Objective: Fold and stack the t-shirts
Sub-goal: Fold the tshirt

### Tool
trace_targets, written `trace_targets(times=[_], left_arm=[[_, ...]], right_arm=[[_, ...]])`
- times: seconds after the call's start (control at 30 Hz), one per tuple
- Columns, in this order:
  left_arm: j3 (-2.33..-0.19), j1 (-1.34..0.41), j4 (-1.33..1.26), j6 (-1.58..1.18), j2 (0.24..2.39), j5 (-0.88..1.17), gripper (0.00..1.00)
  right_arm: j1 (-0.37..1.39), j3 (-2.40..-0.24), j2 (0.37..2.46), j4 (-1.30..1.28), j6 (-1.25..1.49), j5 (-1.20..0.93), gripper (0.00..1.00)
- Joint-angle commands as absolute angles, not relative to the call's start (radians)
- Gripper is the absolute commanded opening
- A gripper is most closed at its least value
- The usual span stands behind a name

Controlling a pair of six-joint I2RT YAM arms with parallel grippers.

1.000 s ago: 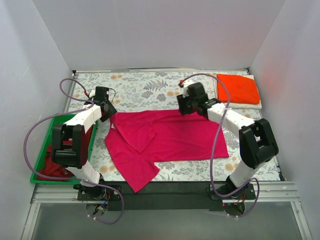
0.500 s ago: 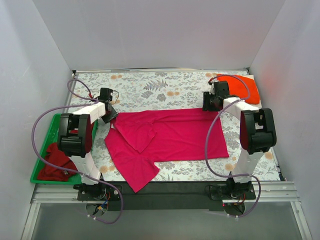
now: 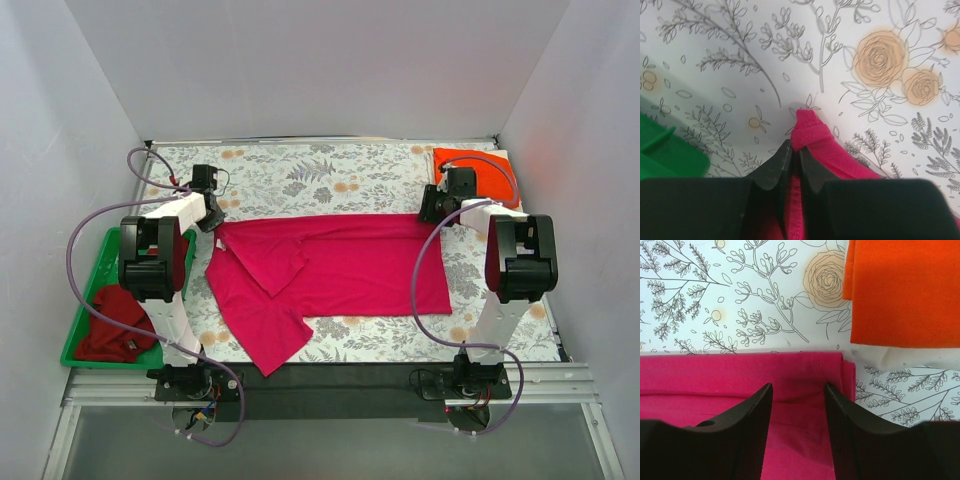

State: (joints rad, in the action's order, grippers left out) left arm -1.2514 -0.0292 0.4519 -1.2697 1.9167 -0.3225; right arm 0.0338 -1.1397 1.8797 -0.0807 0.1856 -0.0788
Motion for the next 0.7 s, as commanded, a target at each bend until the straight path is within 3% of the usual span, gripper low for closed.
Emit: trace_targets(times=[0.0,0.33,0.43,0.67], left_arm=[[-1.310,-0.014,0.457,-1.227,1.919,-0.378,0.12],[-1.319,-0.026,0.442,-1.195,1.748,-0.221,0.70],[-1.327,-0.047,0.443,-1.180,1.701,-0.190,0.77],[-1.307,-0.250,0.434,-1.046,1.600,-0.134,0.77]], right_arm=[[0.011,-1.106,1.853,-0.120,0.173,-0.043,0.45],[0.046,-1.141,1.717,-0.132,0.140,-0.086,0.46],[0.057,-1.147,1.698,-0.146,0.118,-0.081,0.46],[0.078,-1.160,1.706,-0.167,0.086,-0.152,0.45]])
